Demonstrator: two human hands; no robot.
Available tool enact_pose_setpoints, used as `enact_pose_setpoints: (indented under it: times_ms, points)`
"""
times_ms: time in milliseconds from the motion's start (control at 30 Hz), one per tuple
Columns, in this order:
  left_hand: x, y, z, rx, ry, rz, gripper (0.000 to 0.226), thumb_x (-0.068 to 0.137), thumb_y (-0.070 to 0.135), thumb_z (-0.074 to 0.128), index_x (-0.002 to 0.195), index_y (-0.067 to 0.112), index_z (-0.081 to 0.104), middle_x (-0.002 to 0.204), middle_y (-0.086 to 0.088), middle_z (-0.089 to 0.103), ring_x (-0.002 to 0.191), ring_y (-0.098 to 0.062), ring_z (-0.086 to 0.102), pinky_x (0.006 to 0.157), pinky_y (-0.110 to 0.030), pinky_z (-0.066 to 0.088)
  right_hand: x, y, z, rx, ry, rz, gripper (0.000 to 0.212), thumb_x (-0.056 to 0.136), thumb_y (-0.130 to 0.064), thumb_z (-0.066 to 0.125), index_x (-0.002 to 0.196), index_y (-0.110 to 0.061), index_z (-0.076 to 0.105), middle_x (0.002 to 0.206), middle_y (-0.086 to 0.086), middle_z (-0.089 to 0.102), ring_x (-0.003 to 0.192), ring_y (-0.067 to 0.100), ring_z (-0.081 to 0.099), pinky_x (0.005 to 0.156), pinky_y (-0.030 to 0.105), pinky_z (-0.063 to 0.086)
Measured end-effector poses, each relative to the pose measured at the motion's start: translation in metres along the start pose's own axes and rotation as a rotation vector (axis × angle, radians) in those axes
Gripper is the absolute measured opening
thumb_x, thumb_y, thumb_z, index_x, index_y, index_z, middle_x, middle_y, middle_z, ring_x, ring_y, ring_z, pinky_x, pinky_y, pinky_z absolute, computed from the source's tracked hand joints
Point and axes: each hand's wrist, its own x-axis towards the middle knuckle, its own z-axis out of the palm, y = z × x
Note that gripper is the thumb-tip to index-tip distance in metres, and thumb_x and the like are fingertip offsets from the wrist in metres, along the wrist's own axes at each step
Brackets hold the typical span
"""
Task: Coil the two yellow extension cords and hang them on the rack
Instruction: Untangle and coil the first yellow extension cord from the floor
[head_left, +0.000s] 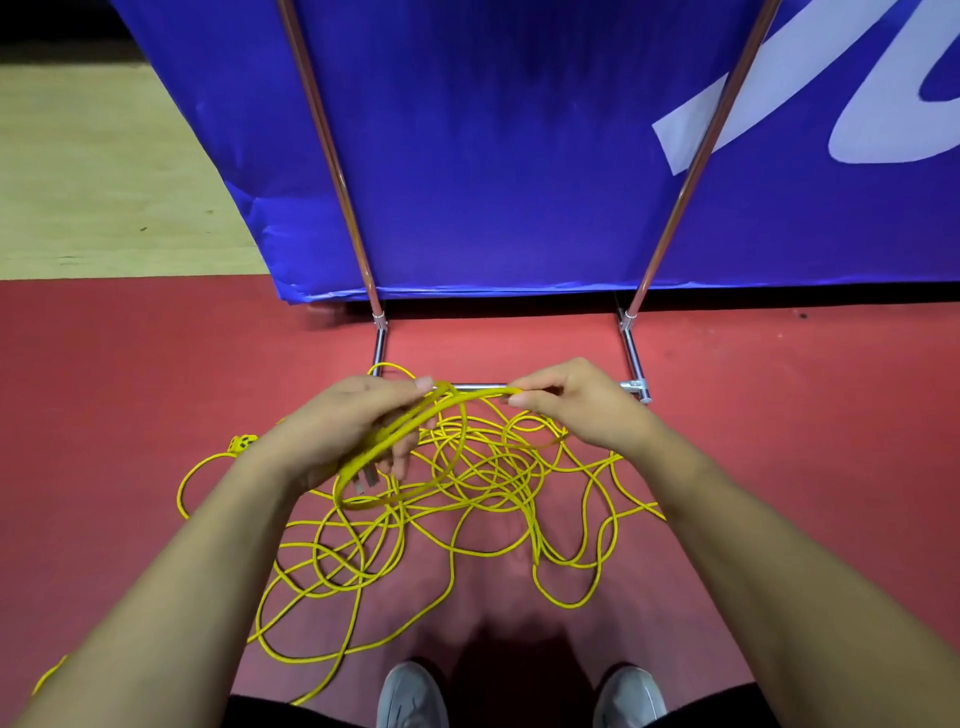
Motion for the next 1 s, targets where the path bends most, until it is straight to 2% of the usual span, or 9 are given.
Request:
enact_pose_setpoints:
  times_ms: [67,133,200,367,500,667,767,867,1000]
  points:
    - [0.000,0.000,0.005,0.051,-0.048,-0.018,0.039,0.089,0.044,0.057,0.064,0.016,0.070,0.052,-0.010,0.060,0.040,-0.019,0.051,0.040,-0.022,0.039,0.001,-0.014,0.008,-0.031,-0.044,-0.053,0.014,0.088,-0.019,0.070,0.098,-0.013,0.077,0.086,-0.001,0.073,0.070,-0.002,0.060,0.070,0.015,0.047]
    - [0.000,-0.001,0.011,0.070,-0.086,-0.018,0.037,0.090,0.036,0.056,0.060,0.018,0.069,0.050,-0.006,0.060,0.037,-0.013,0.051,0.038,-0.021,0.036,0.002,-0.029,0.018,-0.071,-0.055,-0.128,0.010,0.087,-0.024,0.069,0.092,-0.019,0.076,0.083,0.006,0.073,0.074,0.019,0.064,0.072,0.032,0.051]
    - [0.000,-0.003,0.013,0.059,-0.104,0.021,0.030,0.088,0.035,0.062,0.067,0.015,0.066,0.048,-0.005,0.052,0.036,-0.013,0.048,0.036,-0.021,0.035,0.003,-0.042,0.026,-0.083,-0.012,-0.205,0.007,0.086,-0.028,0.068,0.088,-0.025,0.073,0.080,0.008,0.071,0.076,0.028,0.064,0.070,0.040,0.051]
    - [0.001,-0.003,0.007,-0.226,-0.024,0.163,0.033,0.094,0.036,0.049,0.080,0.007,0.058,0.051,0.005,0.025,0.037,-0.011,0.029,0.039,-0.019,0.028,0.007,-0.027,0.011,-0.122,0.155,-0.177,0.005,0.087,-0.022,0.069,0.085,-0.017,0.069,0.065,-0.007,0.058,0.060,0.003,0.046,0.059,0.023,0.038]
    - [-0.004,0.003,0.009,-0.386,0.023,0.185,0.031,0.096,0.031,0.040,0.077,0.009,0.049,0.049,0.006,0.022,0.035,-0.011,0.026,0.040,-0.021,0.023,0.010,0.025,0.002,-0.148,0.186,-0.032,0.007,0.089,-0.017,0.066,0.083,-0.015,0.065,0.070,-0.011,0.055,0.065,0.002,0.049,0.065,0.023,0.037]
    - [-0.007,0.010,0.004,-0.541,0.046,0.239,0.031,0.095,0.029,0.038,0.078,0.008,0.053,0.047,0.007,0.025,0.034,-0.011,0.027,0.042,-0.023,0.024,0.014,0.066,0.009,-0.088,0.188,0.102,0.009,0.089,-0.006,0.063,0.084,-0.013,0.061,0.070,-0.010,0.056,0.057,-0.006,0.051,0.060,0.018,0.038]
    - [-0.011,0.012,0.001,-0.629,0.026,0.299,0.030,0.095,0.027,0.036,0.079,0.009,0.053,0.046,0.009,0.028,0.034,-0.009,0.028,0.041,-0.021,0.030,0.012,0.082,0.022,-0.081,0.191,0.177,0.003,0.091,-0.006,0.062,0.089,-0.005,0.059,0.074,-0.002,0.055,0.056,-0.005,0.048,0.061,0.017,0.036]
    - [-0.010,0.010,0.001,-0.578,0.083,0.309,0.028,0.097,0.031,0.037,0.084,0.011,0.051,0.052,0.006,0.033,0.041,-0.013,0.035,0.043,-0.024,0.027,0.007,0.090,0.035,0.171,0.246,0.306,0.007,0.092,-0.006,0.061,0.089,-0.007,0.055,0.069,0.003,0.051,0.047,-0.003,0.042,0.051,0.011,0.033]
    - [-0.004,0.007,0.005,-0.485,0.191,0.275,0.025,0.097,0.031,0.039,0.093,0.012,0.053,0.056,-0.001,0.045,0.048,-0.018,0.048,0.045,-0.023,0.039,0.010,0.089,0.049,0.480,0.275,0.399,0.014,0.094,-0.012,0.060,0.084,-0.013,0.050,0.070,0.010,0.063,0.066,0.024,0.057,0.065,0.033,0.043]
